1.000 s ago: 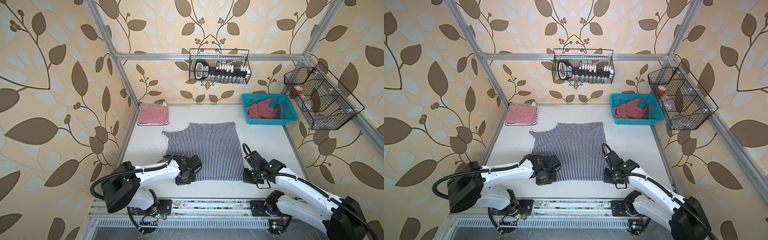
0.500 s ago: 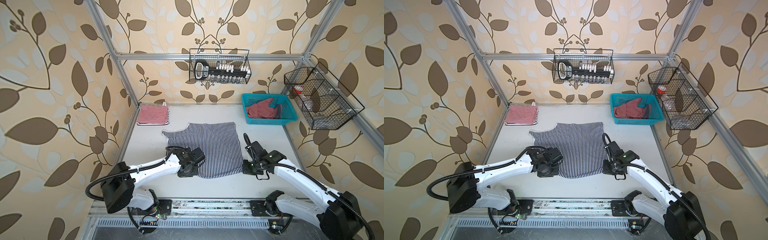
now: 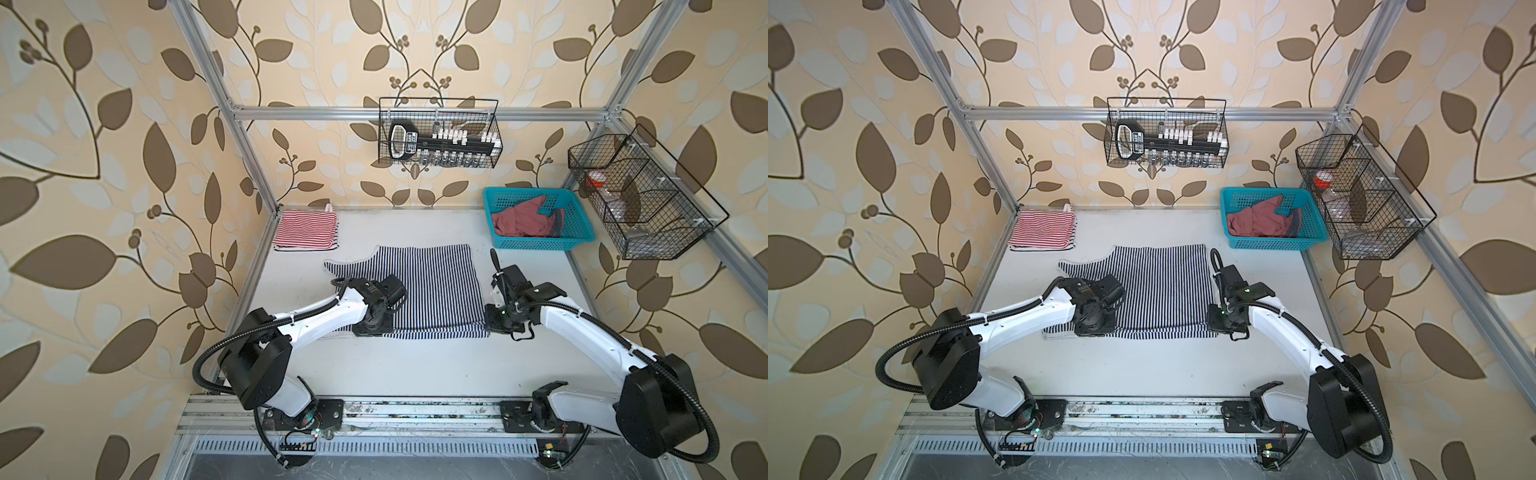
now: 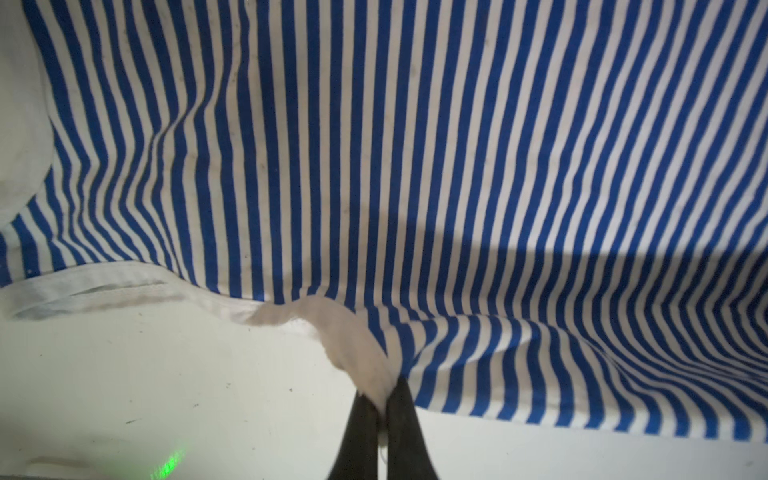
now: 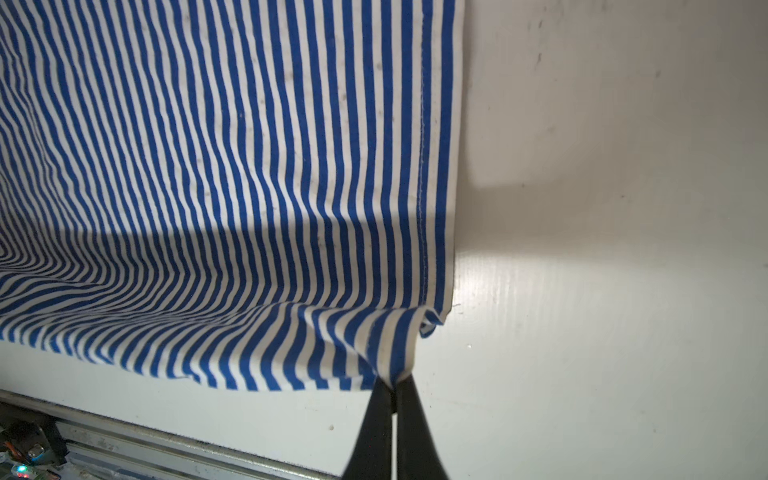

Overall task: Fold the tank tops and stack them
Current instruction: 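Lift the near hem with both grippers and fold it toward the far edge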

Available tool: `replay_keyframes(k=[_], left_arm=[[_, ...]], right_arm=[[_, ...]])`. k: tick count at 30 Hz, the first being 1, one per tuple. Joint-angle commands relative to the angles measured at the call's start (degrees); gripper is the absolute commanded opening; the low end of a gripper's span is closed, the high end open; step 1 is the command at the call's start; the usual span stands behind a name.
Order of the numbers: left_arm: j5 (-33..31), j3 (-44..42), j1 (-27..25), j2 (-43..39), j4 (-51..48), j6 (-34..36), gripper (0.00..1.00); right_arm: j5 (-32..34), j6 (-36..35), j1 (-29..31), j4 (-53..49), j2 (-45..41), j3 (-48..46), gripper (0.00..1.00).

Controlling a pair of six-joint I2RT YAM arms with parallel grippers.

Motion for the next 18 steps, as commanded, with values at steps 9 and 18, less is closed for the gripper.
replay_keyframes(k=[9,18], left_arm=[[-0.9,7.9,4.8,4.6,-4.1,7.5,0.00],[-0.3,12.4,6.9,8.8,-5.6,10.8,0.00]], right_arm=[[-1.0,-5.0,-2.7,0.2,7.0,7.2,0.00],[-1.2,-6.6,-4.0,0.0,11.7,10.6,0.00]])
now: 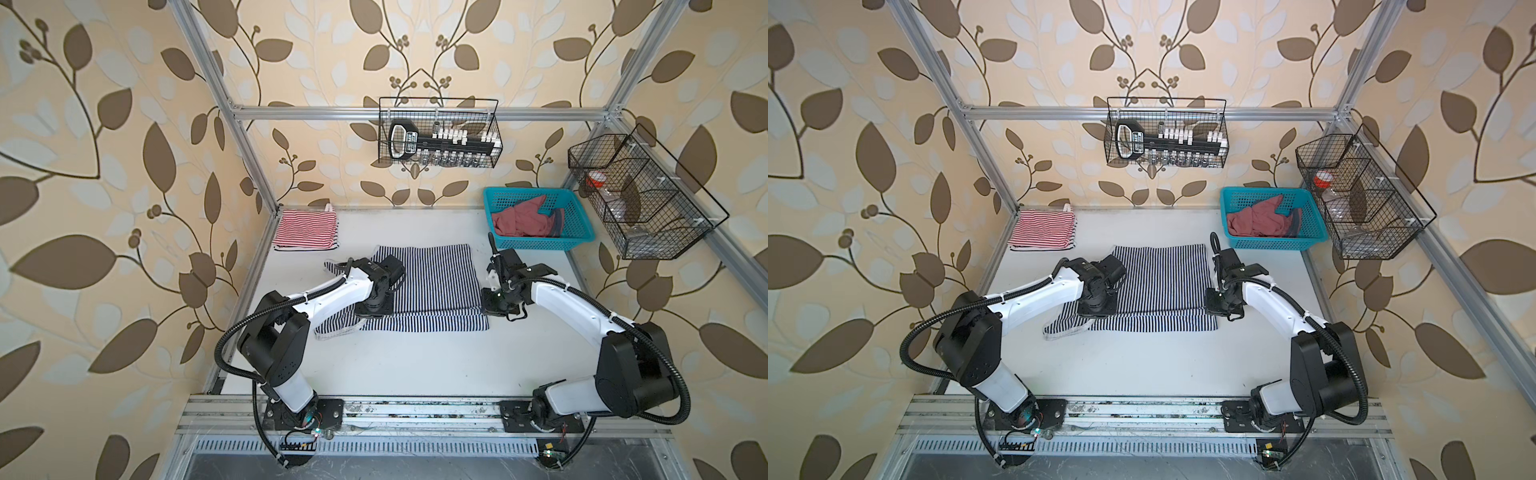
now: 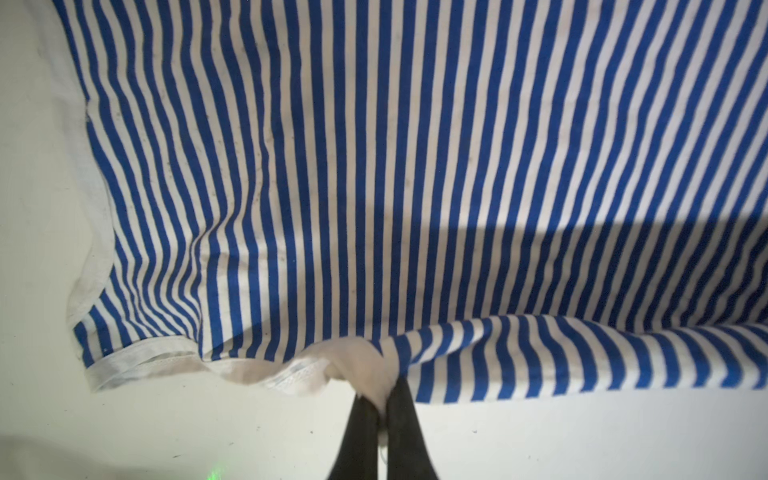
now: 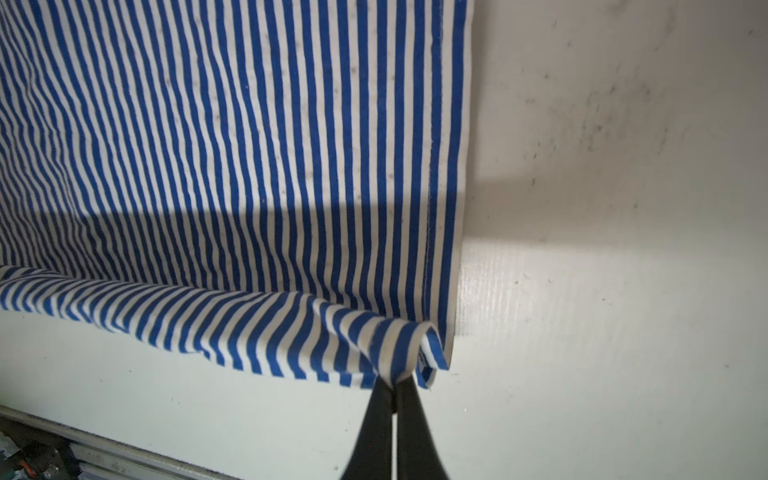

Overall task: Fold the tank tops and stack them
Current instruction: 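Lift the near hem with both grippers and fold it toward the far edge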

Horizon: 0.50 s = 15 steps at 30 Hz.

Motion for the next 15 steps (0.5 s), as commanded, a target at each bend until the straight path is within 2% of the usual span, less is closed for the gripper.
replay_keyframes(k=[1,15], left_arm=[[-0.3,3.6,1.7,1.9,-3.1,3.3,0.00],[1.1,7.5,4.9,9.3,-2.7,6.5,0.00]], right_arm=[[-0.5,-2.3,-0.9,-0.9,2.6,3.0,0.00],[-2.5,-4.2,-2.7,0.5,12.5,7.3,0.00]])
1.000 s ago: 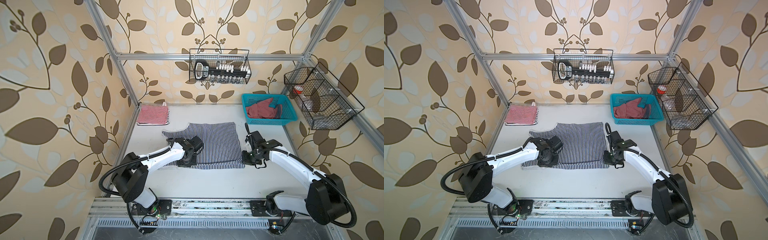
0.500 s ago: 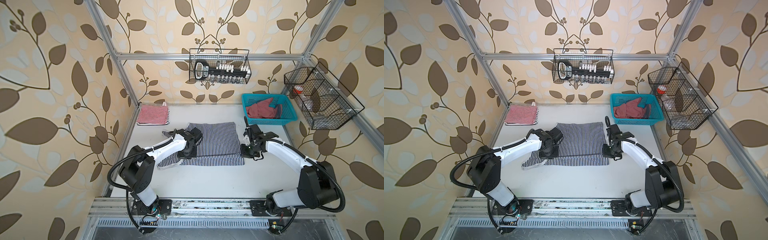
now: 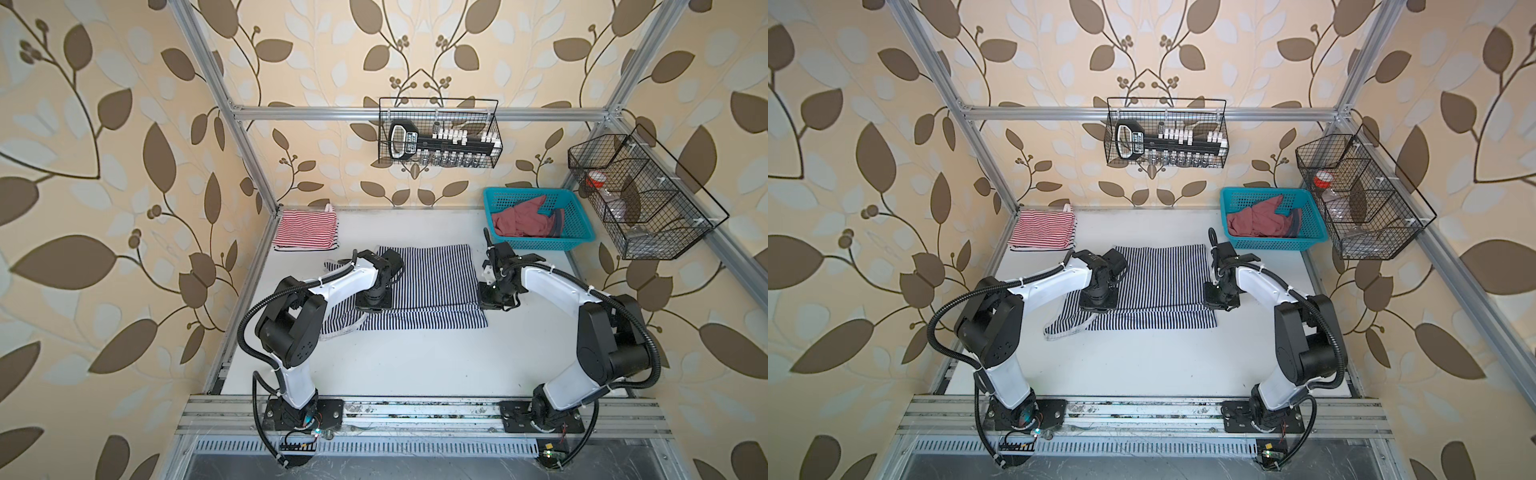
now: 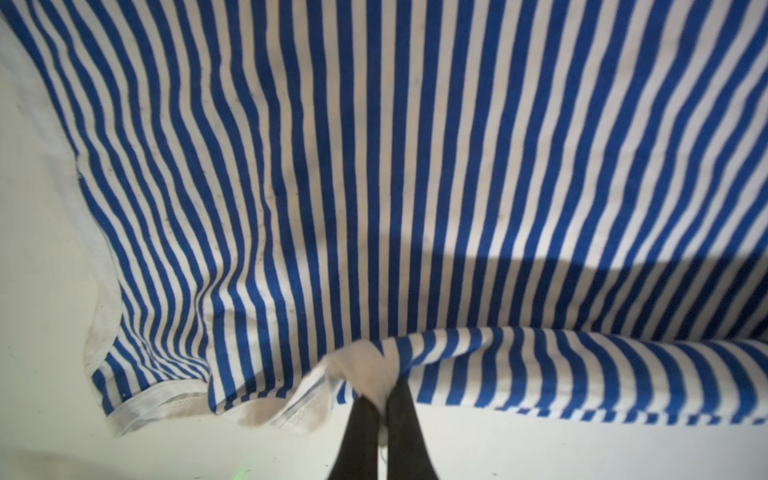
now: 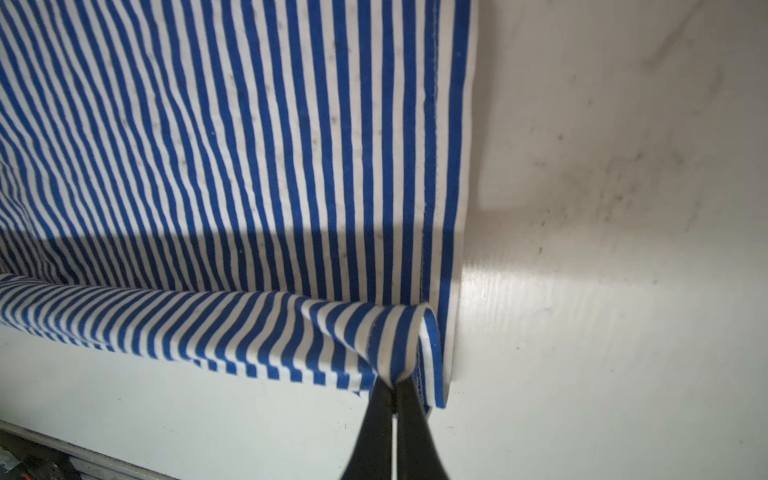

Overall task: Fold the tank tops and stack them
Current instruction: 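Lift the near hem with both grippers and fold it toward the far edge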

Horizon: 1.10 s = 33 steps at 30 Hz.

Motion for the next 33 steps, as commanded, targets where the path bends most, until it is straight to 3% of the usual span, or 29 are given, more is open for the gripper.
replay_keyframes(k=[1,24,33], left_arm=[[0.6,2.7,0.8,1.4,-1.5,1.8,0.00],[1.1,10.0,1.5,7.3,-2.9,3.9,0.00],[1.2,11.2,2.5,9.8,-2.7,3.7,0.22]], right_arm=[[-0.9,-1.5,-0.4,-0.1,1.8,1.6,0.00],[-0.6,-1.2,-2.2,-0.8,4.0,4.2,0.00],[-0.9,-1.4,-3.3,-0.7,7.1,7.7,0.13]])
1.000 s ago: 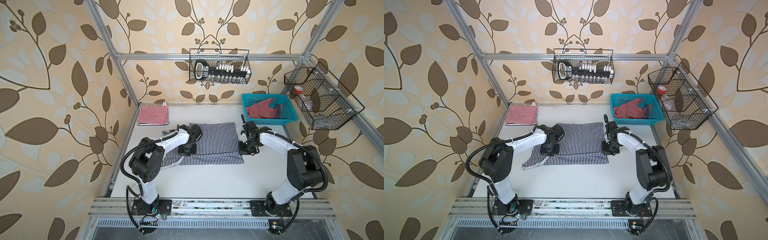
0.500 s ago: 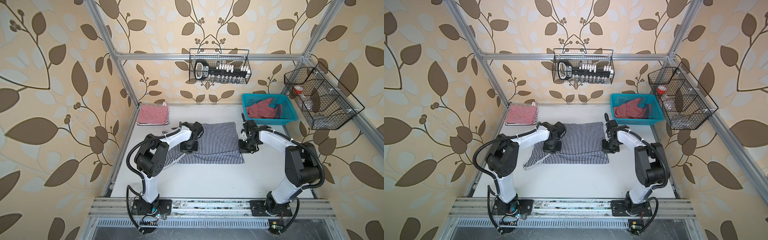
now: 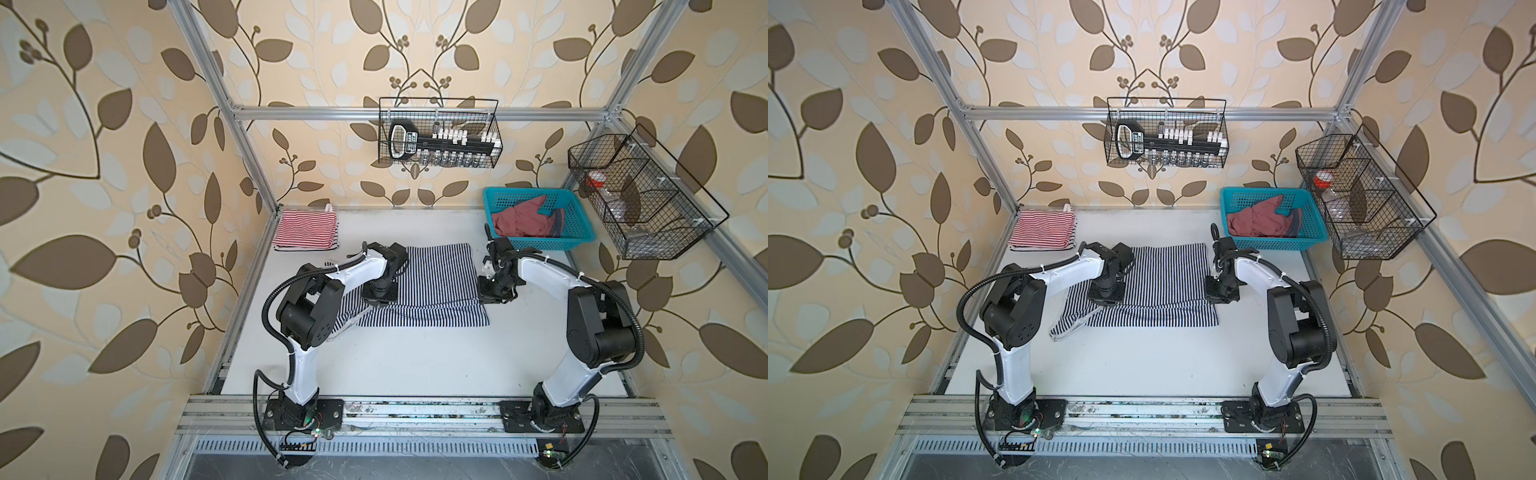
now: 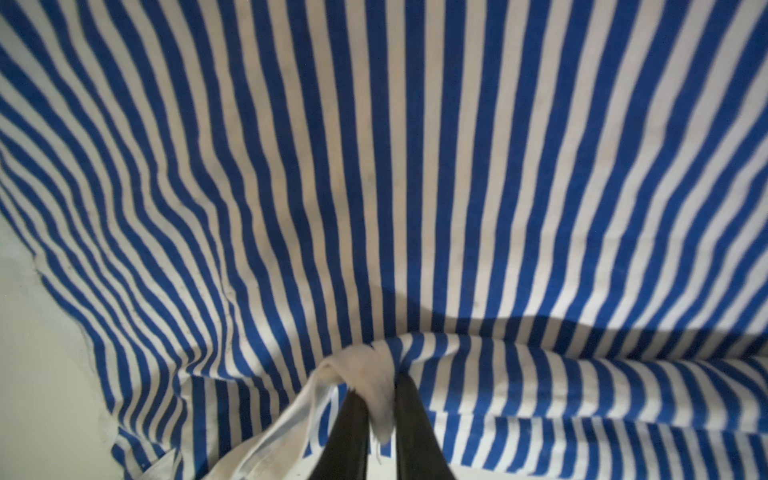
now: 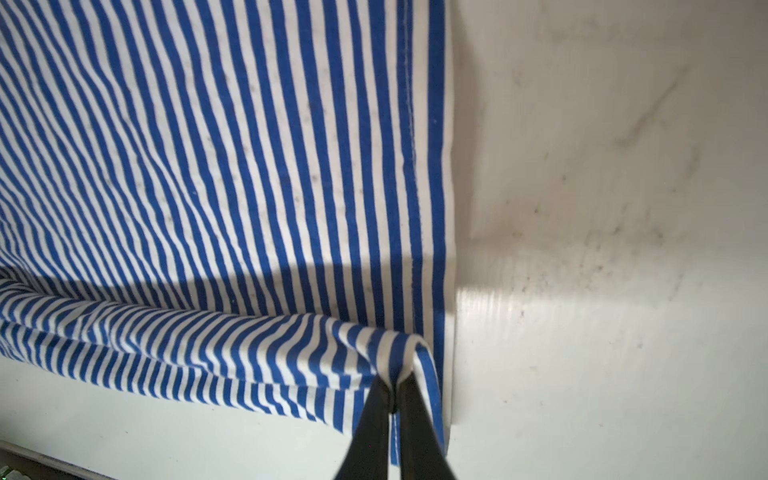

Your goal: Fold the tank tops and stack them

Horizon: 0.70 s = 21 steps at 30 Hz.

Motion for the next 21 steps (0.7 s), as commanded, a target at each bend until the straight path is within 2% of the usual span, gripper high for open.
replay_keyframes(k=[1,4,8,13,16,21], left_arm=[[0.0,3.3,1.2,0.1,-1.6,-0.3,0.25],[-0.8,5.7,1.4,0.0,-2.0,-0.7,0.35],[-2.6,9.4,1.5,-0.5,-3.9,-0.8,0.40],[-8.9,10.6,1.9,-4.6,-8.3,-0.9,0.45],[-13.1,7.0,2.0,-9.9,-11.4,-1.8,0.45],[-16.6,-4.6,2.0,-19.2,-16.1,-6.3,0.37]], right_arm=[[-0.5,-1.0,-0.9,-0.8,1.2,2.8,0.13],[-0.8,-0.6,-1.6,-0.6,1.1,4.3,0.16],[-1.6,0.2,-1.6,0.1,-0.8,4.5,0.20],[-2.5,-0.1,-1.2,0.1,-4.7,3.7,0.24],[-3.1,0.4,0.5,1.4,-8.0,1.2,0.24],[-5.2,0.9,5.3,4.0,-9.3,-1.6,0.25]])
